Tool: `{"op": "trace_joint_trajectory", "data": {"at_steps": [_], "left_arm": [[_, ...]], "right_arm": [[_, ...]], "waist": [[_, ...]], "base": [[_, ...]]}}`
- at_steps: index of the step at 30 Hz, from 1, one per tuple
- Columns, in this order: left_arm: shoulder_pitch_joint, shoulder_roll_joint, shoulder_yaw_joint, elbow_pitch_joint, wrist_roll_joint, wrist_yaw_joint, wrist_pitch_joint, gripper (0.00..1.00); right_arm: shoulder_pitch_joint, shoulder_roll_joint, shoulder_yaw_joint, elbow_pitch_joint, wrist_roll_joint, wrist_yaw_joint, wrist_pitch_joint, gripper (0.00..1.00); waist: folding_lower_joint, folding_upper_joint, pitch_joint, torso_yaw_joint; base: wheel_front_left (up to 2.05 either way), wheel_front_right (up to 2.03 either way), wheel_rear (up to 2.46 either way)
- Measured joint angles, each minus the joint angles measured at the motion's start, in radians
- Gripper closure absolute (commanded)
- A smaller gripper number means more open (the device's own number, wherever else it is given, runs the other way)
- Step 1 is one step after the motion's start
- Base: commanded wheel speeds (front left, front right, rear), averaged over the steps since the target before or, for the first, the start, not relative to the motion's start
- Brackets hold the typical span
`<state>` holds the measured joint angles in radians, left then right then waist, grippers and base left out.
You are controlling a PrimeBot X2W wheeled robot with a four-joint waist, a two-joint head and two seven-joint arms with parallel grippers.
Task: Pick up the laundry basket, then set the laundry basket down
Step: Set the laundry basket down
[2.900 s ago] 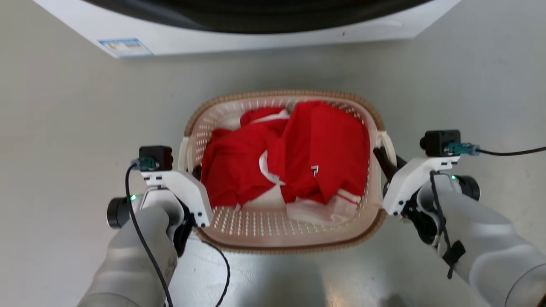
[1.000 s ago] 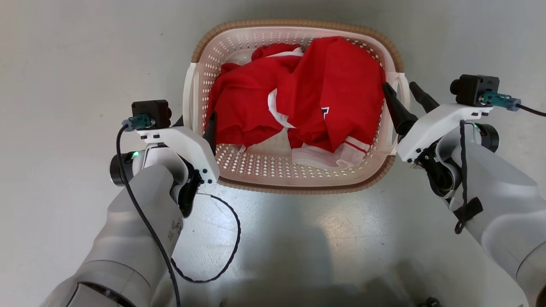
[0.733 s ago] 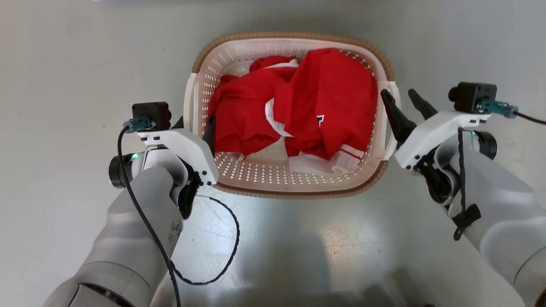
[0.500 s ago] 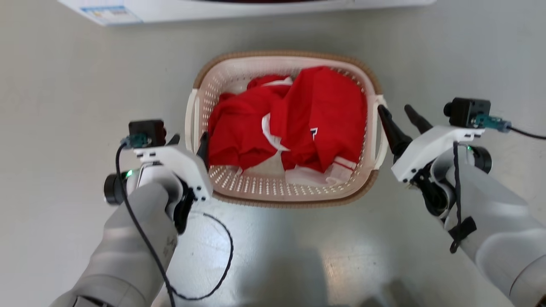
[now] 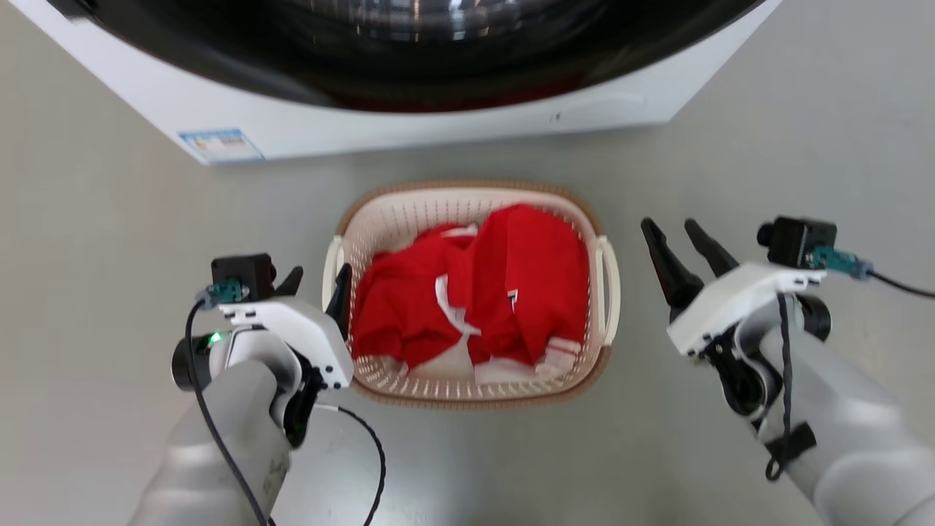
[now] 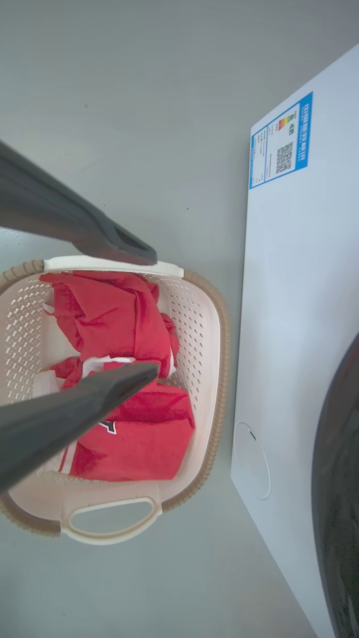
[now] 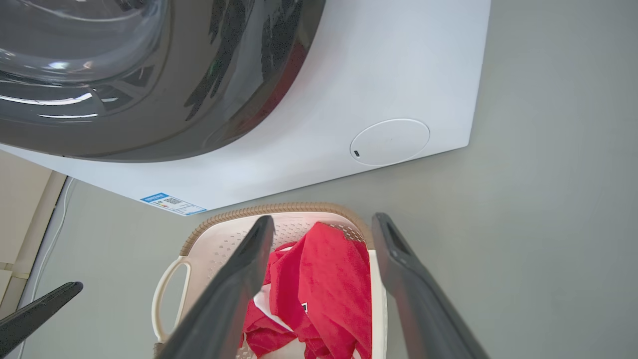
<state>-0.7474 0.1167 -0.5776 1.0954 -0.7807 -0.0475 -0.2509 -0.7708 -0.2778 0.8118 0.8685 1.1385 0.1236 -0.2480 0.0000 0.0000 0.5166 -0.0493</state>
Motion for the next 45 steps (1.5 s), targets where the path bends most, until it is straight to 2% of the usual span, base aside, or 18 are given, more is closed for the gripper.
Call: {"op": "trace_joint_trajectory", "data": {"at_steps": [9, 18, 26, 37, 45], "left_arm": [[0.165, 0.01, 0.131, -0.172, 0.114, -0.016, 0.0, 0.0], [0.335, -0.007, 0.258, -0.342, 0.217, -0.026, 0.0, 0.0], [0.446, -0.024, 0.329, -0.466, 0.28, -0.038, 0.0, 0.0], [0.565, -0.057, 0.421, -0.685, 0.316, -0.026, 0.0, 0.0], [0.624, -0.065, 0.471, -0.783, 0.38, -0.012, -0.004, 0.0]], "right_arm": [[0.153, -0.007, -0.14, -0.108, -0.135, 0.0, 0.0, 0.0], [0.309, -0.02, -0.297, -0.227, -0.268, 0.0, 0.0, 0.0], [0.441, -0.004, -0.489, -0.382, -0.425, 0.0, 0.0, 0.0], [0.58, 0.052, -0.672, -0.554, -0.577, 0.0, -0.002, 0.0], [0.609, 0.067, -0.716, -0.592, -0.63, 0.0, -0.002, 0.0]], "waist": [[0.0, 0.0, -0.154, -0.008], [0.0, 0.0, -0.309, -0.003], [0.0, 0.0, -0.426, 0.005], [-0.0001, 0.0, -0.491, -0.001], [-0.0002, 0.0, -0.5, -0.008]], "base": [[0.0, 0.0, 0.0], [0.0, 0.0, 0.0], [0.0, 0.0, 0.0], [0.0, 0.0, 0.0], [0.0, 0.0, 0.0]]}}
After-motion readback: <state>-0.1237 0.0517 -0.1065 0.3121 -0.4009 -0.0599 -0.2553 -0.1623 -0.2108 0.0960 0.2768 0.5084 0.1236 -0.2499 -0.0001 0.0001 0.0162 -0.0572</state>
